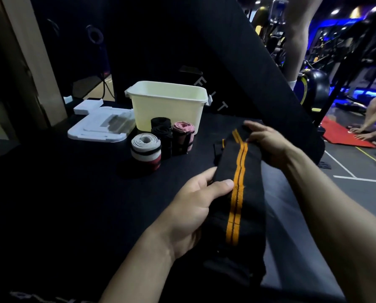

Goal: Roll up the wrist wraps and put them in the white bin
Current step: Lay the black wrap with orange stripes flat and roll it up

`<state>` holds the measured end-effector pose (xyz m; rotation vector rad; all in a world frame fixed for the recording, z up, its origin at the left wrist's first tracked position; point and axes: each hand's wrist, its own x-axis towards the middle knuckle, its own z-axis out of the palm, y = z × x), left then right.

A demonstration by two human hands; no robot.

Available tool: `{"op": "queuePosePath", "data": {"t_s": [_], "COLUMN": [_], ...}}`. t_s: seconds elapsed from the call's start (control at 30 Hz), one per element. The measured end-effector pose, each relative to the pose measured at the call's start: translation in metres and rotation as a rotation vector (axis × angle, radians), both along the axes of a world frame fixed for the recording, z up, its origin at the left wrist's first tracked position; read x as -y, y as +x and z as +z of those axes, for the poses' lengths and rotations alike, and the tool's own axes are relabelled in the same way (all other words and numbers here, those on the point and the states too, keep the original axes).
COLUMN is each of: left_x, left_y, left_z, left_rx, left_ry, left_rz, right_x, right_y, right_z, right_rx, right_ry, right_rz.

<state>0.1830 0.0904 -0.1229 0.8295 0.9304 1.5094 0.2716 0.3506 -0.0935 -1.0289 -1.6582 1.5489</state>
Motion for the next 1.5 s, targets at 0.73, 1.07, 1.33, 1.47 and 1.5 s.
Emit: {"op": "queuePosePath", "data": {"t_s": [0.73, 1.07, 1.33, 1.47, 1.5], "left_x": [-0.02, -0.02, -0.021, -0.019, -0.019], "left_y": [0.006, 0.002, 0.004, 0.003, 0.002], "left_z": [-0.019, -0.024, -0.028, -0.027, -0.028], "left_rx": [0.007, -0.065, -0.116, -0.107, -0.106], "left_ry": [-0.139, -0.177, -0.21, -0.223, -0.222], "left_rz": [0.023, 0.043, 0.04, 0.05, 0.048], "right_x": [-0.025, -0.026, -0.01, -0.01, -0.015], "right_y": [-0.029, -0.023, -0.018, -0.017, -0.018], "right_z": [-0.044, -0.034, -0.017, -0.023, -0.029], "right_rx": [0.772, 0.854, 1.047, 1.009, 0.96], "right_ry": [0.4, 0.225, 0.097, 0.077, 0.07], "right_rz": [0.042, -0.045, 0.077, 0.05, 0.016]}}
